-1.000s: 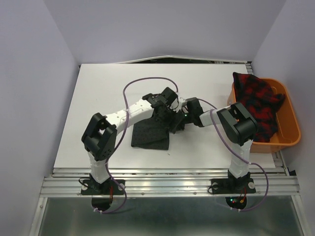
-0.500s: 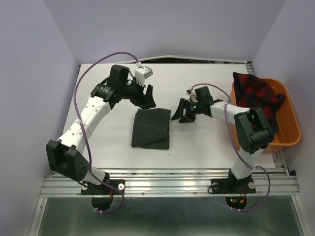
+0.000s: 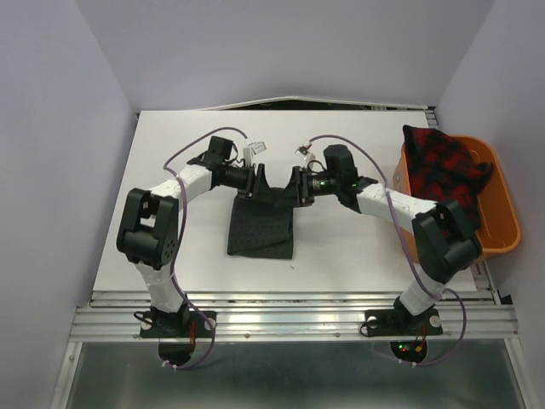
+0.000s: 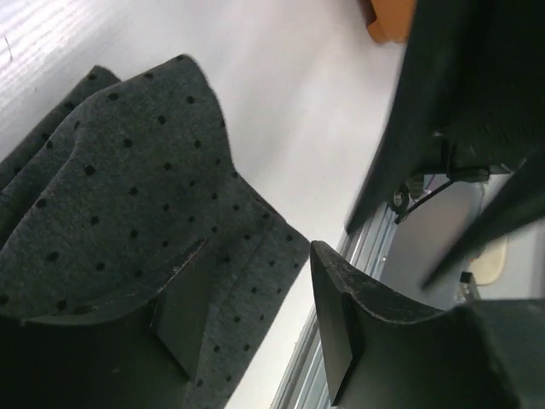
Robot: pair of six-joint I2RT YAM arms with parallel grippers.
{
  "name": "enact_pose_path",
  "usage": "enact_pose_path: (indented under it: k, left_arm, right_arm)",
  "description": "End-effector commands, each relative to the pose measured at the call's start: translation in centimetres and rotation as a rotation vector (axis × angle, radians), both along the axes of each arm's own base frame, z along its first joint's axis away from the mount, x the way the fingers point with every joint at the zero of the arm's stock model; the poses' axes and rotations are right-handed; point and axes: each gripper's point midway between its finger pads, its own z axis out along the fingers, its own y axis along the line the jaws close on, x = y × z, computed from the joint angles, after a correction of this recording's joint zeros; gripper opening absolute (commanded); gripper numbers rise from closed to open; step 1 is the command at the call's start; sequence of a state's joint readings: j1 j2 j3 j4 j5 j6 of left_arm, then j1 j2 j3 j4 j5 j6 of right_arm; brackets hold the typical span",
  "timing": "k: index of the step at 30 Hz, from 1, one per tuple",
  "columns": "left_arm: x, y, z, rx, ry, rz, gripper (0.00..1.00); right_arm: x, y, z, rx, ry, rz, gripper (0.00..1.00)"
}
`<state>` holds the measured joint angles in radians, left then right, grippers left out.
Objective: Fold and stack the skirts
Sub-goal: Fold the skirt, then neatly place the folded skirt to the corner
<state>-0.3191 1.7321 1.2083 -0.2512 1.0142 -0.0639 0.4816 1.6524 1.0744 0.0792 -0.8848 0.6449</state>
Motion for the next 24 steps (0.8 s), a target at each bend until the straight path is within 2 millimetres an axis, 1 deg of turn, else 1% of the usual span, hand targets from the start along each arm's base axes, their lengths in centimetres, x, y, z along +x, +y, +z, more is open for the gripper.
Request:
enact_pose_path:
  k: [1, 2, 4, 5, 6, 7, 8, 9, 10, 11, 14, 15, 16, 17, 18, 19, 20, 21, 22, 23, 24]
  left_arm:
    - [1.0, -1.3, -0.8, -0.071, 0.049, -0.039, 0.57]
    - [1.4, -1.3, -1.4, -0.064, 0.055, -0.04, 0.57]
    - [1.9, -1.0, -2.5, -0.052, 0.081, -0.03, 0.56]
    - [2.2, -0.9, -3.5, -0.044, 0.104, -0.024, 0.56]
    - [2.4, -0.7, -4.1, -0.039, 0.117, -0.016, 0.56]
    - [2.6, -0.5, -4.6, -0.032, 0.13, -0.001, 0.56]
    - [3.0, 0.0, -5.3, -0.03, 0.148, 0.013, 0.56]
    - [3.2, 0.1, -5.7, -0.027, 0.154, 0.018, 0.56]
    - [3.4, 0.3, -6.0, -0.019, 0.158, 0.026, 0.56]
    - [3.7, 0.5, -6.7, -0.01, 0.168, 0.037, 0.56]
    - [4.2, 1.0, -7.9, 0.012, 0.196, 0.067, 0.56]
    - [4.3, 1.1, -8.1, 0.013, 0.202, 0.071, 0.55]
    - [4.4, 1.2, -8.2, 0.017, 0.204, 0.078, 0.54]
    - [4.5, 1.3, -8.1, 0.015, 0.199, 0.079, 0.54]
    - [4.6, 1.5, -7.8, 0.015, 0.191, 0.082, 0.54]
    - [4.6, 1.7, -7.5, 0.014, 0.179, 0.086, 0.54]
    - [4.7, 2.0, -6.9, 0.021, 0.157, 0.098, 0.55]
    - [4.8, 2.5, -6.6, 0.023, 0.149, 0.114, 0.56]
    - [5.0, 3.0, -5.7, 0.022, 0.126, 0.127, 0.56]
    - [5.1, 3.6, -5.5, 0.029, 0.121, 0.145, 0.56]
    - [4.7, 4.2, -5.7, 0.039, 0.134, 0.158, 0.56]
  right_arm:
    - [-1.9, 3.2, -1.7, 0.088, 0.057, 0.065, 0.44]
    - [-1.5, 3.4, -3.2, 0.078, 0.091, 0.047, 0.43]
    - [-2.0, 4.1, -4.8, 0.068, 0.125, 0.049, 0.4]
    - [-2.2, 4.0, -6.2, 0.055, 0.153, 0.037, 0.39]
    - [-2.3, 3.8, -6.7, 0.051, 0.166, 0.03, 0.38]
    - [-2.9, 4.0, -7.3, 0.042, 0.161, 0.04, 0.37]
    - [-4.1, 4.0, -8.3, 0.014, 0.175, 0.056, 0.37]
    - [-4.6, 3.9, -8.8, -0.008, 0.133, 0.077, 0.37]
    - [-5.0, 3.9, -9.5, -0.042, 0.132, 0.079, 0.37]
    - [-5.8, 3.5, -10.8, -0.096, 0.153, 0.09, 0.36]
    - [-6.9, 2.1, -14.0, -0.203, 0.21, 0.088, 0.36]
    - [-6.5, 1.8, -15.4, -0.251, 0.185, 0.084, 0.35]
    - [-6.4, 1.6, -15.5, -0.273, 0.192, 0.08, 0.35]
    - [-6.6, 1.2, -16.8, -0.314, 0.229, 0.076, 0.33]
    - [-6.5, 1.2, -17.2, -0.329, 0.223, 0.079, 0.33]
    - [-5.3, 1.5, -17.1, -0.346, 0.196, 0.062, 0.33]
    - [-5.0, 0.7, -18.0, -0.395, 0.229, 0.05, 0.32]
    - [-3.9, 0.4, -18.0, -0.41, 0.204, 0.045, 0.32]
    - [-2.4, 0.4, -17.3, -0.434, 0.186, 0.024, 0.32]
    - [-1.2, 0.1, -17.2, -0.451, 0.168, 0.007, 0.31]
    - [-0.1, -0.2, -17.2, -0.465, 0.13, 0.006, 0.32]
